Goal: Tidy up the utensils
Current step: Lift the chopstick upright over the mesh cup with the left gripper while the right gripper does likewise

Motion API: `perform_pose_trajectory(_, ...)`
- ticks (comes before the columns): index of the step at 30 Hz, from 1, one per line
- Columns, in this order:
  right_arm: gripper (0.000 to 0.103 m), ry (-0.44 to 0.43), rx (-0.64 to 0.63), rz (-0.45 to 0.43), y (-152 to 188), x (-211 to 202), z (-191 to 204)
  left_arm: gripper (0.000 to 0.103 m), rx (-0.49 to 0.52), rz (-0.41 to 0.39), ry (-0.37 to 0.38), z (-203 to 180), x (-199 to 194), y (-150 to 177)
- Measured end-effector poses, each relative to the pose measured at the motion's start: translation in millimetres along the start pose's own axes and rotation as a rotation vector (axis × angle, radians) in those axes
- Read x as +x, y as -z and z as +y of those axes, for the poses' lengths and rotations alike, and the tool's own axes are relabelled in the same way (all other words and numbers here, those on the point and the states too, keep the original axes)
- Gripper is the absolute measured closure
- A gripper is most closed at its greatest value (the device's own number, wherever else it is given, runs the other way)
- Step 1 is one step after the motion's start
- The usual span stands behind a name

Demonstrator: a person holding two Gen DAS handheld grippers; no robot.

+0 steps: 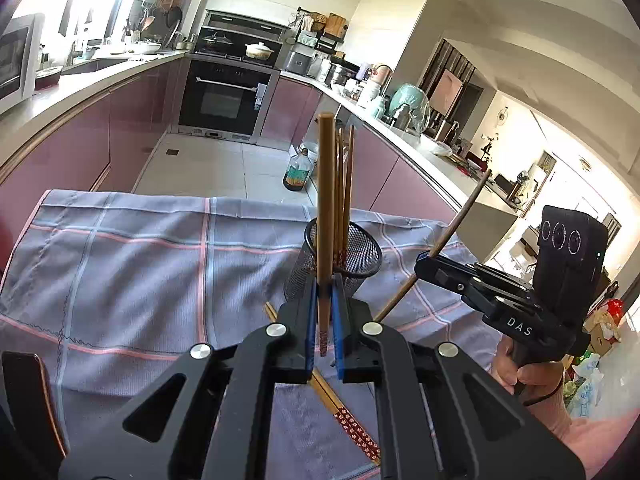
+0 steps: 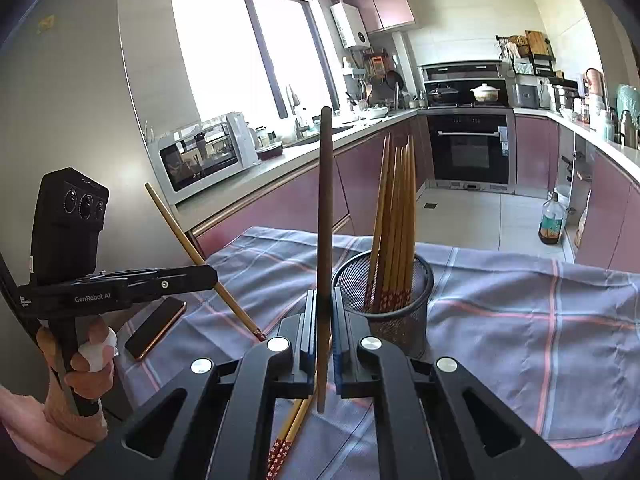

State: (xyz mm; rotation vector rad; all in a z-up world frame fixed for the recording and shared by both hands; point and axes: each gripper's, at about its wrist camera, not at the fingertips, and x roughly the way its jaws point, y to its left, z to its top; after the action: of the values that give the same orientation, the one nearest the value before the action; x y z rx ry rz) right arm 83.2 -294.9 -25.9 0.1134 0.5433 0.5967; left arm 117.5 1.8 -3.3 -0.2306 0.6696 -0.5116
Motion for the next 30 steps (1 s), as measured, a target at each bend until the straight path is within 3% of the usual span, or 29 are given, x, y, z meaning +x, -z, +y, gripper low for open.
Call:
perform_pose_trajectory(20, 0.098, 0.046, -0.06, -0.141, -53.8, -27.3, -5.9, 0.095, 0.059, -0.122, 0.006, -25.2, -15.2, -65.6)
perform_pose_trajectory(30, 0.098, 0.065, -0.069, -0.179, -71.1, -27.0, -11.6, 0.095, 0.093, -0.123, -0.008, -40.1, -6.4, -85.3)
